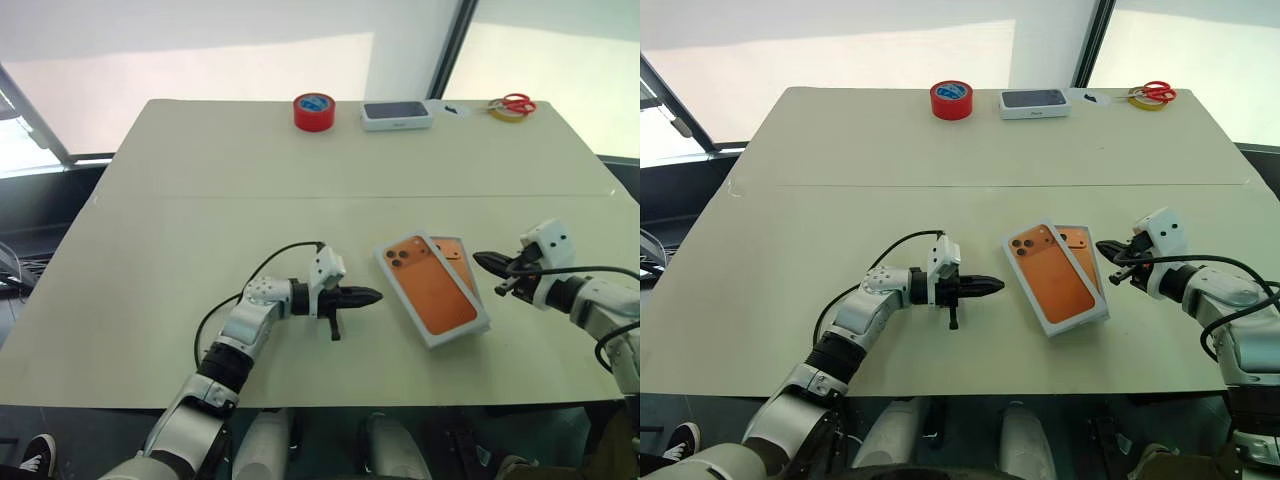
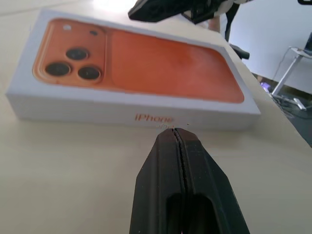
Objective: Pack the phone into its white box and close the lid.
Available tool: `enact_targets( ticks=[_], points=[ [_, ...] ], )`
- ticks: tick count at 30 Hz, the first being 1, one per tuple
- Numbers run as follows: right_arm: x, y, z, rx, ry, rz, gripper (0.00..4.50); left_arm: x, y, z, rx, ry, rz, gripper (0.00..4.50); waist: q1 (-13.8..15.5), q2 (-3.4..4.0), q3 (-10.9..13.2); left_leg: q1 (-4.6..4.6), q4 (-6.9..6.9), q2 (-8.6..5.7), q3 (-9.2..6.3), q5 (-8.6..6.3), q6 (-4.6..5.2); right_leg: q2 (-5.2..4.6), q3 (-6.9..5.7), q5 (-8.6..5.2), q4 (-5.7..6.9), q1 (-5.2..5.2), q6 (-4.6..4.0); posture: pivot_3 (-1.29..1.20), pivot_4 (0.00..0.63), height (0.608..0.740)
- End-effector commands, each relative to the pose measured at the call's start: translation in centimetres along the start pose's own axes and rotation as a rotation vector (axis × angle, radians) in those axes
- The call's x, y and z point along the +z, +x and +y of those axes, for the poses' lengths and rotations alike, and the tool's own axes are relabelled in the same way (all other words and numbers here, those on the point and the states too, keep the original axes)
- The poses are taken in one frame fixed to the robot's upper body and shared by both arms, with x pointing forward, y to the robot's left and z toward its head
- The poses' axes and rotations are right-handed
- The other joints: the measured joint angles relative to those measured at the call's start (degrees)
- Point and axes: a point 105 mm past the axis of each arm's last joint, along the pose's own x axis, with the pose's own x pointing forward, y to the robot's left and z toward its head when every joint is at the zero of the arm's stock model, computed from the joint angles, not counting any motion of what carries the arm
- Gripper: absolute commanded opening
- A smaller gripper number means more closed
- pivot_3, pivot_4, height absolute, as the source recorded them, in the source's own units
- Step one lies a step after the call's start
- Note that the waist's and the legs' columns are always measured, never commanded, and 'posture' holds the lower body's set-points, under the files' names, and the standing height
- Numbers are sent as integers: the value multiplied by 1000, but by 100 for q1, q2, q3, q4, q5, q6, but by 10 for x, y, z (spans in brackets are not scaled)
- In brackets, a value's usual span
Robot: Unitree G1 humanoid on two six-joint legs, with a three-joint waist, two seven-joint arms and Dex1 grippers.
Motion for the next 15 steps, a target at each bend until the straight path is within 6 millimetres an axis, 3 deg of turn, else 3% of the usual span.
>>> enact_targets(
  ticks=[1,8,15],
  points=[
    [7,-1,7,44,-68,-11,21,12,14,4,1,-91,-70,0,25,0,0,0,2,0,0,0,0,-1,-1,0,0,1,0,0,150,738],
    [1,-3,17,92,-100,10,21,16,41,8,-22,-38,-40,0,4,-1,0,1,4,-5,-3,0,0,-4,-4,1,-3,6,1,0,150,738],
    [-1,-4,13,63,-96,18,21,23,63,13,-47,-16,-41,0,17,-2,1,1,6,-5,-3,0,0,-3,-7,1,-4,9,2,0,150,738]
  ],
)
